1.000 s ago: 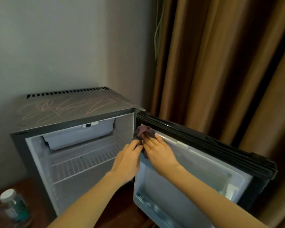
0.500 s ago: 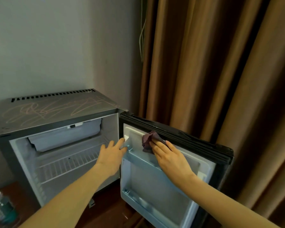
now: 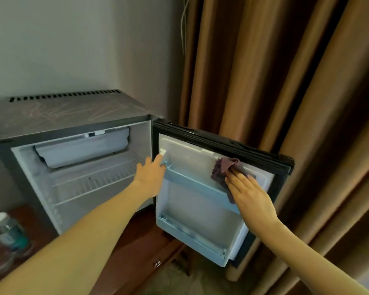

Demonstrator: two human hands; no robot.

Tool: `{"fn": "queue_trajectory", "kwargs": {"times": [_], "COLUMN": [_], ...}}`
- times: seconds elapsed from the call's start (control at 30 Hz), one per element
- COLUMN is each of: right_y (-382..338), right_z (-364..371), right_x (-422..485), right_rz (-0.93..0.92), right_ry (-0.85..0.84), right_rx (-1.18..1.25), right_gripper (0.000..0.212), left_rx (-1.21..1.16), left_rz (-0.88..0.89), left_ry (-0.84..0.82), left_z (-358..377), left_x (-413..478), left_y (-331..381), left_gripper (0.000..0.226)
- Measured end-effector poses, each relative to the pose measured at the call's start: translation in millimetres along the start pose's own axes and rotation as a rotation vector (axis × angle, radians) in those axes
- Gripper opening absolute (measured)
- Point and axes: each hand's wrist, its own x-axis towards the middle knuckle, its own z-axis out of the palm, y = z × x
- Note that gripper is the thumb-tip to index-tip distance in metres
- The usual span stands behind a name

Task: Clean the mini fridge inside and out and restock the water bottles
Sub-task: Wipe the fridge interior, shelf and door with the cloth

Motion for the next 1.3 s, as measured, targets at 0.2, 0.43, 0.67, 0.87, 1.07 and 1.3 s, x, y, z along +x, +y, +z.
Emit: {"fn": "queue_trajectory", "kwargs": {"times": [0.2, 0.43, 0.67, 0.87, 1.07, 1.3], "right_y": [-19.3, -69.9, -75.1, -79.0, -86.5, -81.4], "right_z": [14.7, 17.1, 18.1, 23.6, 29.0, 37.8], "right_x": [56.7, 149.7, 161.9, 149.2, 149.3, 175.6], "right_rz": [-0.183, -0.294, -0.107, -0.022, 0.071, 0.13], "right_ry": [0.032, -0.346, -0.462, -0.29, -0.193, -0.479], "right_rx": [0.007, 0.067, 0.407, 0.532, 0.607, 0.656], "right_gripper": [0.053, 0.041, 0.035, 0.036, 0.031, 0.023], "left_rx": [-0.003, -0.077, -0.116, -0.146, -0.172, -0.187], "left_rz": [0.115, 0.197, 0.235, 0.251, 0.191, 0.172], "left_ry": [0.102, 0.157, 0.194, 0.212, 0.238, 0.208], "left_z": [11.8, 20.1, 24.9, 25.8, 25.0, 18.1], "left_x": [6.5, 9.8, 9.5, 8.2, 7.2, 3.2], "left_y": [-15.1, -29.4, -34.0, -36.8, -28.9, -25.8], "left_gripper": [0.058, 0.06, 0.06, 0.062, 0.061, 0.06]}}
